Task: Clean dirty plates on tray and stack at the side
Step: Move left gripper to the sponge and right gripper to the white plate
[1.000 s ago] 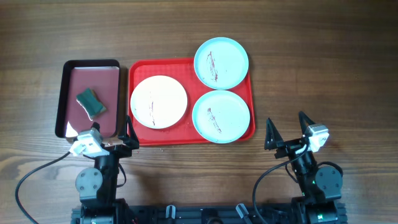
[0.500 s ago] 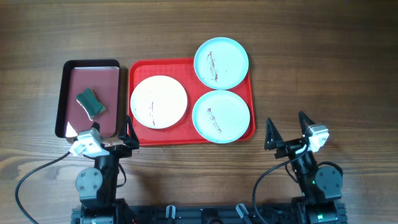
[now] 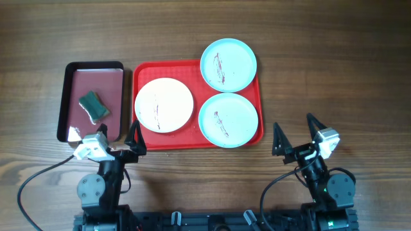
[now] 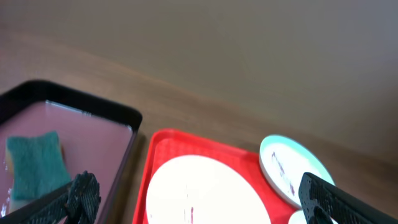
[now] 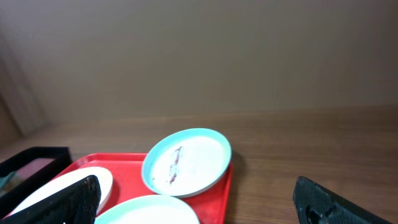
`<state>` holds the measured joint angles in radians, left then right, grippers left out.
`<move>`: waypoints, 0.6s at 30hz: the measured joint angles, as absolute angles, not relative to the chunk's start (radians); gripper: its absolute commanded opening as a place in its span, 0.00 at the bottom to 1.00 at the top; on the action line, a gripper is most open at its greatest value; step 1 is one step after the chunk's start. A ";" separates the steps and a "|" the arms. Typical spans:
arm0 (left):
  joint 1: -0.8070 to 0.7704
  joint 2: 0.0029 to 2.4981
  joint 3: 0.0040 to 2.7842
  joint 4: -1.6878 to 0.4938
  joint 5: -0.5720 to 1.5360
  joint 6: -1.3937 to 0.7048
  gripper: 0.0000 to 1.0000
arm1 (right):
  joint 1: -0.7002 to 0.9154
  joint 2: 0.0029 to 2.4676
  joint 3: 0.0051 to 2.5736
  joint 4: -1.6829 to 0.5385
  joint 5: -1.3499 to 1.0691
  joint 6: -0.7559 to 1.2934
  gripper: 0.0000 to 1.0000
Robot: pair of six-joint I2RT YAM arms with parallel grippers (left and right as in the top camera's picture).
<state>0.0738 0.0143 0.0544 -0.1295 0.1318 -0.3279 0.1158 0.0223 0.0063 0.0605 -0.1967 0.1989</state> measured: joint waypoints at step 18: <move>0.074 0.527 0.766 -0.599 0.133 -0.327 1.00 | 0.116 0.884 0.751 -0.302 -0.479 0.147 1.00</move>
